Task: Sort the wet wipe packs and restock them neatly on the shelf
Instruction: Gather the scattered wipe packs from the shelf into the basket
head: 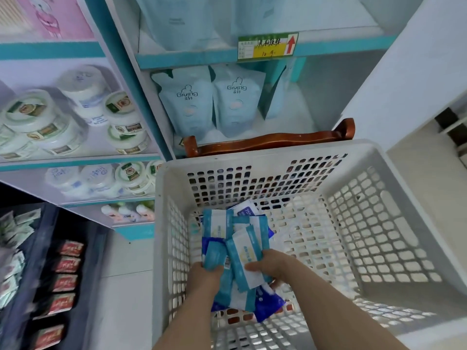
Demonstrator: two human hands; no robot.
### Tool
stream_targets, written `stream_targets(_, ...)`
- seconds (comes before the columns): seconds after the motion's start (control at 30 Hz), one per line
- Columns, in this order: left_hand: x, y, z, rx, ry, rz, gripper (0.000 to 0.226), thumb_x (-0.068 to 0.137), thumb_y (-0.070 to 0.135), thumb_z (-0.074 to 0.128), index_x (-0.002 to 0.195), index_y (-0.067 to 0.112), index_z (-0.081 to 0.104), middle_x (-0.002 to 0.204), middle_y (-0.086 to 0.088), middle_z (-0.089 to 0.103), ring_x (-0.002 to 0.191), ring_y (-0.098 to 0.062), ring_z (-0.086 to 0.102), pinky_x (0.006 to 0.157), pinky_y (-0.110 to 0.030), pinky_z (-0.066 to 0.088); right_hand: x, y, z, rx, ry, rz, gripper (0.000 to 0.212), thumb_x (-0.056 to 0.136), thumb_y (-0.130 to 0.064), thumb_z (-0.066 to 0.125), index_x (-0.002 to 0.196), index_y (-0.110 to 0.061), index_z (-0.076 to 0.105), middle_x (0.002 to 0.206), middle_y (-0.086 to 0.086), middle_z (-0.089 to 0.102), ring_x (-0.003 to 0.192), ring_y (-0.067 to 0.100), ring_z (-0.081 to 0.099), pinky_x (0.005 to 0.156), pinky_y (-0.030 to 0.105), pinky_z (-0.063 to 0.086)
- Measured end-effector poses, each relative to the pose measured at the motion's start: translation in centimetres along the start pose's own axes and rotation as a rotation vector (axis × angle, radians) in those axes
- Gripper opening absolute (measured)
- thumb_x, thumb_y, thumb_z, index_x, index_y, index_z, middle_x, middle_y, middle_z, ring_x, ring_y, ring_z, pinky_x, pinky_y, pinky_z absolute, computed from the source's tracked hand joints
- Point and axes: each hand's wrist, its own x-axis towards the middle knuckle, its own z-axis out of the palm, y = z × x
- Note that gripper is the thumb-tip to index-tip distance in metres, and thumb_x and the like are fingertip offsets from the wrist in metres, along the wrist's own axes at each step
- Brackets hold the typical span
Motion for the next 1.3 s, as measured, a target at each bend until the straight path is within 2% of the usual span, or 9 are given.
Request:
stream_targets(0.17,-0.2,0.3,0.0,0.163,0.064,0.053,0.026,0.089,0.027,0.062,0.105,0.008,0.056,0.093,-0.006,0.062,0.077,-0.022,0.06,0.053,-0.024,0.043,-0.1,-0.2,0.4,-0.134,0.109,-0.043,0.049,0.09,-0.036,0.062,0.128,-0.01,0.048,0.13,0.009,0.056,0.115,0.026,0.057,0.085,0.035,0.052)
stream_targets(0.33,-2.5,3.1,-1.0,0.318,0.125,0.28,0.011,0.093,0.023,0.052,0.094,0.013,0.057,0.094,-0.005,0.063,0.077,-0.019,0.059,0.059,-0.027,0.045,-3.2,-2.1,0.0,-0.43,0.277,-0.186,0.03,0.092,-0.038,0.059,0.1,-0.01,0.056,0.098,0.005,0.061,0.095,0.021,0.059,0.071,0.027,0.043)
stream_targets(0.47,-6.8,7.2,-3.2,0.368,0.135,0.597,0.007,0.094,0.016,0.05,0.093,0.013,0.057,0.095,-0.003,0.06,0.089,-0.021,0.059,0.069,-0.027,0.043,-7.4,-5.2,-0.2,-0.604,0.431,-0.399,0.032,0.093,-0.039,0.053,0.106,-0.01,0.057,0.106,0.008,0.061,0.103,0.026,0.06,0.075,0.031,0.046)
stream_targets(0.6,-11.9,11.2,-8.4,0.487,0.3,0.809,0.022,0.097,0.028,0.046,0.113,0.017,0.057,0.11,-0.002,0.06,0.099,-0.02,0.057,0.079,-0.031,0.045,-13.8,-10.4,0.6,-0.663,0.528,-0.626,0.033,0.095,-0.039,0.051,0.114,-0.014,0.061,0.107,0.006,0.067,0.092,0.021,0.064,0.077,0.033,0.052)
stream_targets(0.73,-15.9,12.8,-16.2,0.544,0.494,0.892,0.036,0.097,0.037,0.045,0.127,0.02,0.055,0.122,-0.002,0.058,0.112,-0.021,0.054,0.092,-0.035,0.044,-20.9,-16.2,3.0,-0.724,0.647,-0.858,0.043,0.095,-0.039,0.051,0.132,-0.018,0.054,0.131,0.004,0.059,0.118,0.021,0.055,0.096,0.035,0.045)
stream_targets(0.93,-19.0,12.1,-30.2,0.611,0.845,0.952,0.035,0.095,0.038,0.049,0.122,0.019,0.061,0.116,-0.001,0.065,0.104,-0.026,0.059,0.086,-0.037,0.048,-28.4,-25.8,10.8,-0.802,0.665,-1.213,0.049,0.097,-0.044,0.046,0.141,-0.023,0.043,0.144,-0.002,0.048,0.13,0.018,0.045,0.105,0.034,0.038)
stream_targets(1.03,-19.6,10.8,-38.0,0.599,1.0,0.911,0.033,0.088,0.041,0.049,0.101,0.019,0.069,0.093,-0.004,0.07,0.085,-0.03,0.064,0.071,-0.038,0.053,-30.1,-31.4,16.6,-0.838,0.669,-1.41,0.045,0.096,-0.044,0.048,0.135,-0.022,0.05,0.135,0.0,0.056,0.125,0.021,0.049,0.101,0.035,0.04)
stream_targets(1.13,-19.8,9.1,-45.5,0.615,1.094,0.814,0.031,0.083,0.043,0.044,0.08,0.019,0.064,0.084,-0.002,0.067,0.079,-0.029,0.062,0.063,-0.037,0.05,-31.3,-37.0,22.9,-0.869,0.627,-1.503,0.042,0.094,-0.044,0.051,0.127,-0.019,0.057,0.122,0.004,0.063,0.115,0.025,0.055,0.094,0.035,0.044)
stream_targets(1.3,-18.9,5.9,-58.1,0.545,1.228,0.651,0.035,0.088,0.044,0.046,0.098,0.02,0.069,0.1,-0.004,0.07,0.092,-0.031,0.062,0.077,-0.04,0.051,-33.3,-45.1,33.7,-0.835,0.472,-1.635,0.049,0.094,-0.042,0.052,0.138,-0.021,0.05,0.137,0.0,0.055,0.122,0.02,0.052,0.101,0.033,0.04)
